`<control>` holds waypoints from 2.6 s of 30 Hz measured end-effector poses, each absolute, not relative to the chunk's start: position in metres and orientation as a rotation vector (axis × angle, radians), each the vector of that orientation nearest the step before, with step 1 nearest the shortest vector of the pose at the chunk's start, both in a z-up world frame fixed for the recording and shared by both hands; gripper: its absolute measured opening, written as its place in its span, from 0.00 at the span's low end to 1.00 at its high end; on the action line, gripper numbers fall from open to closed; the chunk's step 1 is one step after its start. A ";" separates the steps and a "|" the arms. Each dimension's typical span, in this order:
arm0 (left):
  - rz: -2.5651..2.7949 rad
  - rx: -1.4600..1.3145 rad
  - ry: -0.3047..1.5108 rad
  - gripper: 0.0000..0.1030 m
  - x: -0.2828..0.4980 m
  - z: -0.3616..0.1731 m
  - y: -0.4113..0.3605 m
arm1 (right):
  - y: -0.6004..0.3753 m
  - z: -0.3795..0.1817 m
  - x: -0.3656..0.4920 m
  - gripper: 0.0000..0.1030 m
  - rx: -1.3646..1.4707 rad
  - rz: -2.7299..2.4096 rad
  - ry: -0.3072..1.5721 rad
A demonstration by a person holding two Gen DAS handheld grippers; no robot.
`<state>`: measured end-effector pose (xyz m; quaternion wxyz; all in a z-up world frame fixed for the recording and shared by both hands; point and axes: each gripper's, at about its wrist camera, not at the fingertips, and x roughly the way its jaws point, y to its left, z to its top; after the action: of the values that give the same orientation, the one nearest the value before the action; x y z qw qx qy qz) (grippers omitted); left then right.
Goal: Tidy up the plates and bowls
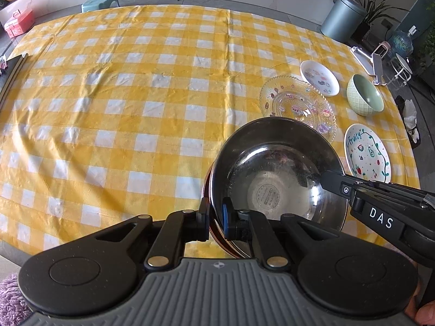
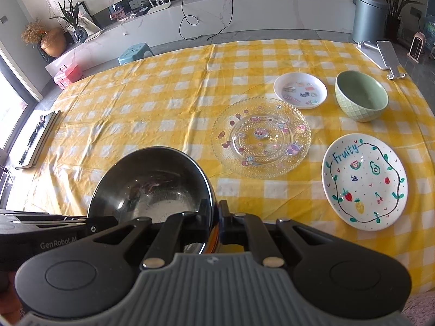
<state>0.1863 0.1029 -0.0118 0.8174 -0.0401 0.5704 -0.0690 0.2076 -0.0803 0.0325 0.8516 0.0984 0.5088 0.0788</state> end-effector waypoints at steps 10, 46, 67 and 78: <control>-0.141 -0.055 1.226 0.09 0.188 -0.015 0.100 | -0.078 0.020 0.210 0.03 0.207 0.165 1.101; -0.306 -0.126 1.078 0.29 0.195 0.034 0.083 | -0.135 0.058 0.211 0.29 0.279 0.164 0.994; -0.488 -0.188 1.126 0.32 0.271 -0.012 -0.069 | -0.285 0.007 0.264 0.32 0.476 -0.093 0.945; -0.382 -0.154 1.090 0.40 0.344 -0.032 -0.132 | -0.324 -0.005 0.317 0.32 0.532 -0.215 0.895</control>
<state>0.3436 -0.1319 -0.0322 0.8351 -0.0729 0.5146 -0.1804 0.3173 -0.3242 -0.0053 0.8619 0.2539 0.4269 -0.1025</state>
